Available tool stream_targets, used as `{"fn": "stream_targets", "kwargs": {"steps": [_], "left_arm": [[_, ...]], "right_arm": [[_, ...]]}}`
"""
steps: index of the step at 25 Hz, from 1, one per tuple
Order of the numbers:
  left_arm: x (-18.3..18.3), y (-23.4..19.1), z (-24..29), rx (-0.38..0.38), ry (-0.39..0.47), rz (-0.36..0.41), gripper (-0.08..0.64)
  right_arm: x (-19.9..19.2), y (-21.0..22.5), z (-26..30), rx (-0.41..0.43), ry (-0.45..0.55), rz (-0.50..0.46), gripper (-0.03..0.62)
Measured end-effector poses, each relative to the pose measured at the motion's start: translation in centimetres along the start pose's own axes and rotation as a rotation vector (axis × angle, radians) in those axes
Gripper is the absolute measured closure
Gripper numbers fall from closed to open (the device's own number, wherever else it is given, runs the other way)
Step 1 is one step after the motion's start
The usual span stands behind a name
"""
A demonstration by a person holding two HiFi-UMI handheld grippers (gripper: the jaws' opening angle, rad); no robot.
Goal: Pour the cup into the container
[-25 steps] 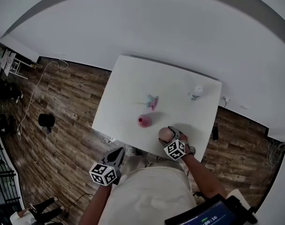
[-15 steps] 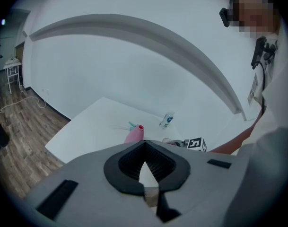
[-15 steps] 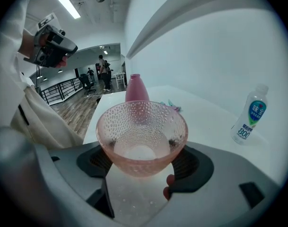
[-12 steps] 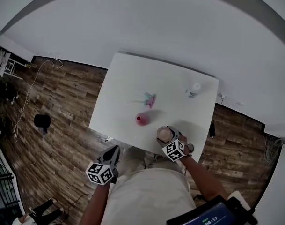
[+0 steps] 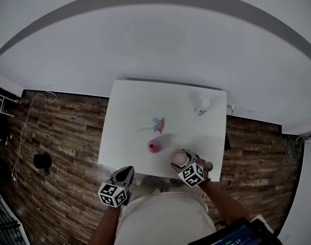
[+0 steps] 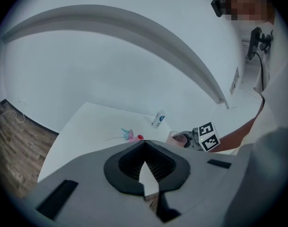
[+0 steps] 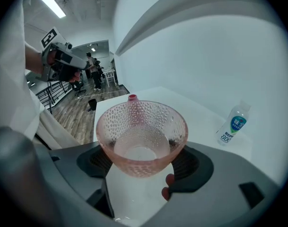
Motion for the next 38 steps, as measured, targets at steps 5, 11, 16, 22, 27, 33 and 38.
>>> {"fn": "stream_targets", "kwargs": {"steps": [5, 11, 16, 22, 27, 33, 38], "left_arm": [[1.6, -1.0, 1.0, -0.093, -0.025, 0.089, 0.549], [1.9, -2.5, 2.2, -0.201, -0.068, 0.14, 0.549], [2.0, -3.7, 3.6, -0.285, -0.114, 0.178, 0.549], [3.0, -5.1, 4.9, -0.362, -0.157, 0.231, 0.549], [3.7, -6.3, 5.6, -0.394, -0.176, 0.265, 0.549], [4.2, -7.6, 6.2, -0.408, -0.175, 0.291, 0.549], [4.3, -7.5, 6.3, -0.441, -0.174, 0.314, 0.549]], "right_arm": [[2.7, -1.7, -1.7, -0.039, -0.007, 0.038, 0.229], [5.3, -3.6, -2.9, -0.067, -0.054, 0.084, 0.229], [7.4, -4.6, -3.1, -0.098, -0.076, 0.162, 0.229], [9.4, -5.6, -2.5, -0.133, -0.091, 0.237, 0.229], [9.6, -6.1, -1.9, -0.172, -0.107, 0.278, 0.229], [9.8, -6.6, -1.2, -0.204, -0.137, 0.311, 0.229], [10.0, -6.7, -1.2, -0.211, -0.18, 0.321, 0.229]]}}
Point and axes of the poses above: the fingertips, and each gripper's own axes: z forward along the fingers, y to its right, x out of its top, the point moved 7 cm from there along -z, backward along the fingers, and after that the axes turned 3 degrees about x, right-handed, at the moved point
